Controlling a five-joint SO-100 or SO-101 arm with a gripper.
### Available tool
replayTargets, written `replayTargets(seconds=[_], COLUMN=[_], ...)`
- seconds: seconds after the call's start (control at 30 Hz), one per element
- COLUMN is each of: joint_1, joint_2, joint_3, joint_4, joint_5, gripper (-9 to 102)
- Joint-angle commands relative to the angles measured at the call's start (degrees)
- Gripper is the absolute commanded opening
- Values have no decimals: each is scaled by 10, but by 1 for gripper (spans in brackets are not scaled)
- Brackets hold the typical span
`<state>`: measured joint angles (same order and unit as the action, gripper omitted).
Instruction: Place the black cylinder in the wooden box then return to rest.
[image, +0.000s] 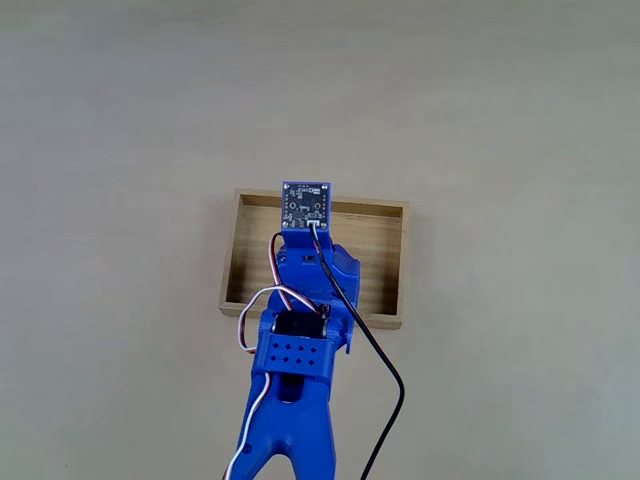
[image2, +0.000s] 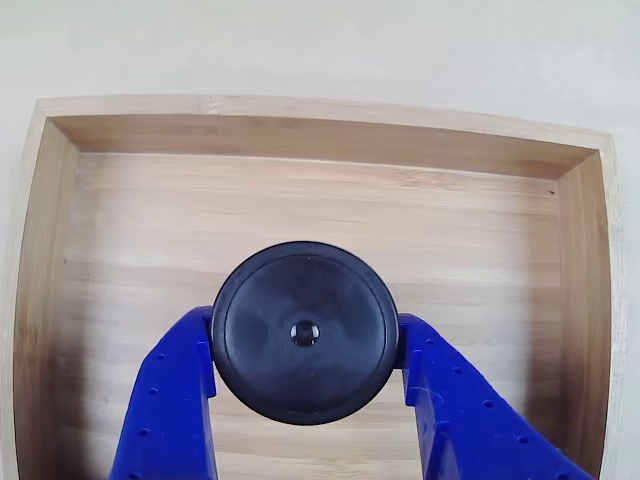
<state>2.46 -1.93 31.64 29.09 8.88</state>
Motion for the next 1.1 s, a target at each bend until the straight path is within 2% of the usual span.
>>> replayTargets(seconds=[0.0,0.8,1.07], joint_1=[12,18,15], joint_2=[-22,-88,-172], joint_3=[-4,9,42], joint_4=[-21,-20,-20], joint_5=[9,34,29], gripper=[25,32,32])
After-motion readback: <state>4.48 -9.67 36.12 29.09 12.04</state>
